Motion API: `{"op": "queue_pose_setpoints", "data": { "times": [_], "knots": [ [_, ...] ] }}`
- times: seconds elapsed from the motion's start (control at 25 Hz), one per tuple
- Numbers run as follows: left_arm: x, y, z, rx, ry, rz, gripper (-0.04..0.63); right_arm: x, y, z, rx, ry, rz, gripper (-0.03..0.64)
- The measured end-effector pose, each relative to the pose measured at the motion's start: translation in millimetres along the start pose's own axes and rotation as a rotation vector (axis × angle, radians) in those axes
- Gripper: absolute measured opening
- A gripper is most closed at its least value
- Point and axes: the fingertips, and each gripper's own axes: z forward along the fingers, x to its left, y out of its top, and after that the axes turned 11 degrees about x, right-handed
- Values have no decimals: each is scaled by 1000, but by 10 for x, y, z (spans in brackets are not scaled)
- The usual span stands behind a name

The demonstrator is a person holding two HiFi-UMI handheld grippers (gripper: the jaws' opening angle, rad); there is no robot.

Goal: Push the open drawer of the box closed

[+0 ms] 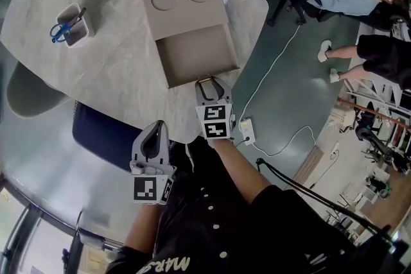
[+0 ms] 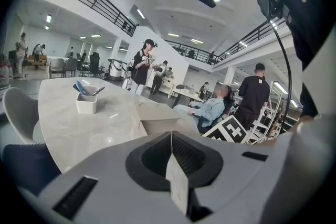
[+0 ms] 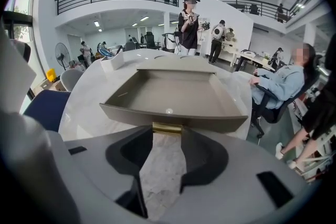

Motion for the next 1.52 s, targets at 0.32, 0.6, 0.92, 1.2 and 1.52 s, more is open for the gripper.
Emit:
{"op": "queue_pose_setpoints", "data": {
  "times": [0.32, 0.6, 0.92, 1.2, 1.52],
  "knots": [
    [73, 15, 90, 18, -4, -5, 17, -6, 224, 128, -30, 12, 13, 164],
    [187, 65, 171, 23, 1, -19, 17, -51, 503, 300, -44, 7, 15, 164],
    [280, 122, 276, 24, 3, -27, 17, -108, 844, 485, -63, -1, 18, 164],
    [328, 123, 317, 28, 7, -31, 17, -150, 1074, 621, -82, -3, 14, 164],
    [335, 133, 339, 28, 14, -35, 17, -185, 1254, 739, -91, 0, 7, 164]
  ]
}}
